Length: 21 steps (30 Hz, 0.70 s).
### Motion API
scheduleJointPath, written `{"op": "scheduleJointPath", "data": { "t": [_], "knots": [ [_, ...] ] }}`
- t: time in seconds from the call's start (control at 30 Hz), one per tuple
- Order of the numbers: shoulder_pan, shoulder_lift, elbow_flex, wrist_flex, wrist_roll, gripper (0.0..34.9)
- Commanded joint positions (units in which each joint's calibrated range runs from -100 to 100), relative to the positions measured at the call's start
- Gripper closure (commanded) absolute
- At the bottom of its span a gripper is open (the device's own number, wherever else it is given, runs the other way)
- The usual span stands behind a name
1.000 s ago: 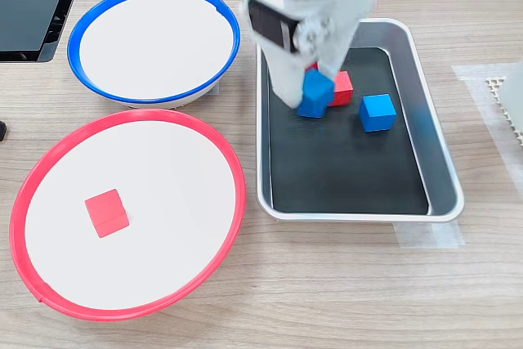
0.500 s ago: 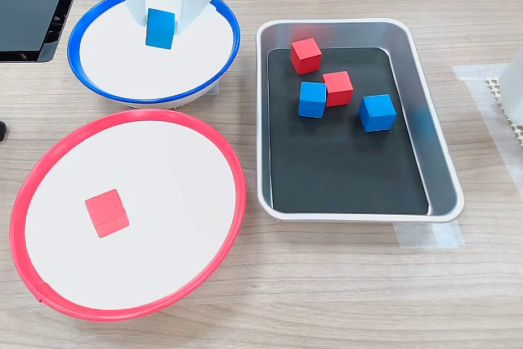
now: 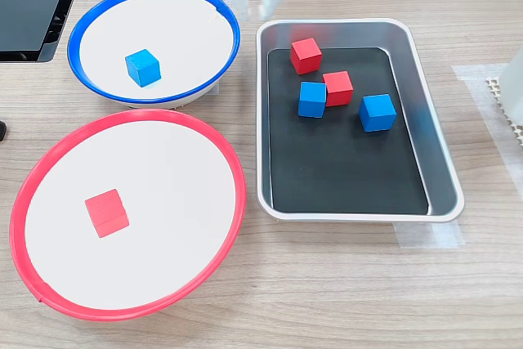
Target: Move six blocks from tray to matching dishes
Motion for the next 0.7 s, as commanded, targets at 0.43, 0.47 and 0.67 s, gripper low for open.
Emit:
{"op": "scheduleJointPath", "data": {
  "t": [0.43, 0.47, 0.67],
  "knots": [
    [-6.24, -13.85, 34.98, -8.29, -15.87, 15.9],
    [-6.42, -13.51, 34.7, -8.29, -16.75, 15.5],
    [-6.24, -10.53, 33.34, -9.53, -17.92, 15.9]
  ]
}}
